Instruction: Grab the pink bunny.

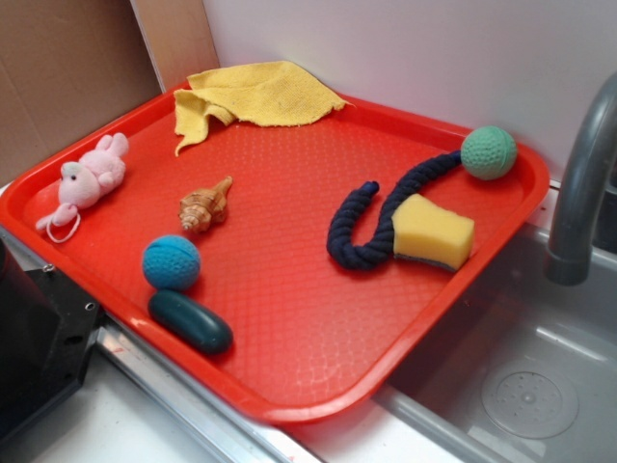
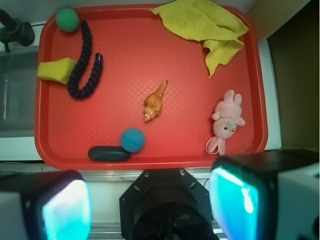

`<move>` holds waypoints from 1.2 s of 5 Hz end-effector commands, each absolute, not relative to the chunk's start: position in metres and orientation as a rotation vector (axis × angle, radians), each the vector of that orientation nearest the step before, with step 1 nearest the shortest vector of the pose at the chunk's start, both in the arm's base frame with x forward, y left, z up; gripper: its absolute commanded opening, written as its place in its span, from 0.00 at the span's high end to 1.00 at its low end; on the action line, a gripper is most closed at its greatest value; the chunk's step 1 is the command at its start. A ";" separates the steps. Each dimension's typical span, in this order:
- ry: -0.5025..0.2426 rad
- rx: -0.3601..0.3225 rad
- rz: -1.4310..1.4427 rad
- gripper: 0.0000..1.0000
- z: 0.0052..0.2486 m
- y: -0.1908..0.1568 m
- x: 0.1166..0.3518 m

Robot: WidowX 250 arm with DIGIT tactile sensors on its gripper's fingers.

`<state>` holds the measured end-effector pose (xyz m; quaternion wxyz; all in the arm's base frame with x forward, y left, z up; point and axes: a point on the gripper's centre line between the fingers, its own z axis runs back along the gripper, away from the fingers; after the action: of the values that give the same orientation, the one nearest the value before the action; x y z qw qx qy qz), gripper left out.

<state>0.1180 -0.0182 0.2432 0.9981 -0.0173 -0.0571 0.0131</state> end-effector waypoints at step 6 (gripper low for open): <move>-0.106 0.079 0.343 0.00 0.037 0.139 0.134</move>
<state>0.1331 0.1327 0.0315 0.9840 0.0307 -0.0421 0.1704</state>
